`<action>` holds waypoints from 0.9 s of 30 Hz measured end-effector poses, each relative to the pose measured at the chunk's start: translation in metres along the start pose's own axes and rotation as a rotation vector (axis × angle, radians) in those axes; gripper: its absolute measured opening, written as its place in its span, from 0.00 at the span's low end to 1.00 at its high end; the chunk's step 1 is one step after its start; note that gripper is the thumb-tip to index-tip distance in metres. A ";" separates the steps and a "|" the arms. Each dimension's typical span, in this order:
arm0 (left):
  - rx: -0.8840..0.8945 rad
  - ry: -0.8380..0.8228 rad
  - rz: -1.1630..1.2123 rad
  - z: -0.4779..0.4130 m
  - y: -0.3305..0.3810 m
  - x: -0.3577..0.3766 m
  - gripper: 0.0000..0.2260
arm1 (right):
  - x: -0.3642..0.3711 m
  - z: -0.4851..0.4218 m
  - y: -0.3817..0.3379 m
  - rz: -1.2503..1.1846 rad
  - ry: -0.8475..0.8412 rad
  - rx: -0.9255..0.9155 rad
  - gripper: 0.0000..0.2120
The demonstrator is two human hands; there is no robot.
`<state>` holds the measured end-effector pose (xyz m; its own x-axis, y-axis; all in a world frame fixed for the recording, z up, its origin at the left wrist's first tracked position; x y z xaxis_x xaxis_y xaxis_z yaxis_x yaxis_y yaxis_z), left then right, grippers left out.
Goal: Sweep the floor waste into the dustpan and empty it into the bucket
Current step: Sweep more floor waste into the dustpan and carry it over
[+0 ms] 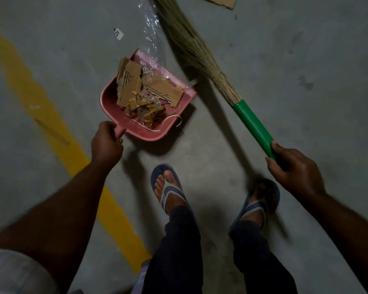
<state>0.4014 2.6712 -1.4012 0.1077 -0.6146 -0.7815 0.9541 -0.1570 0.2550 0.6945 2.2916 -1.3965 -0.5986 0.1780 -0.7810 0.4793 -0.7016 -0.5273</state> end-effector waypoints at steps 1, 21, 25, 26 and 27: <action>0.000 0.003 0.012 0.005 0.001 -0.001 0.17 | -0.001 0.003 0.000 -0.006 -0.008 0.019 0.23; 0.165 0.035 0.127 0.201 0.153 -0.196 0.16 | -0.240 0.069 -0.149 -0.156 -0.240 0.307 0.24; 0.204 0.061 0.109 0.262 0.193 -0.272 0.17 | -0.322 0.101 -0.204 -0.262 -0.199 0.342 0.24; 0.217 0.073 0.105 0.276 0.202 -0.289 0.17 | -0.341 0.110 -0.216 -0.298 -0.180 0.351 0.24; 0.230 0.083 0.104 0.291 0.210 -0.305 0.17 | -0.359 0.121 -0.227 -0.331 -0.162 0.355 0.24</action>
<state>0.4877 2.6010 -0.9439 0.2334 -0.5724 -0.7861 0.8493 -0.2736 0.4515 0.7229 2.3036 -0.9565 -0.7866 0.3409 -0.5149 0.0165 -0.8219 -0.5694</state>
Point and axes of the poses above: each hand's wrist, its own z-axis away from the middle knuckle, its own x-axis out of the palm, y = z × x, the point moved 2 cm from there along -z, towards the middle knuckle, and after that the axes turned 7 degrees about -y, right-handed, at the moved point
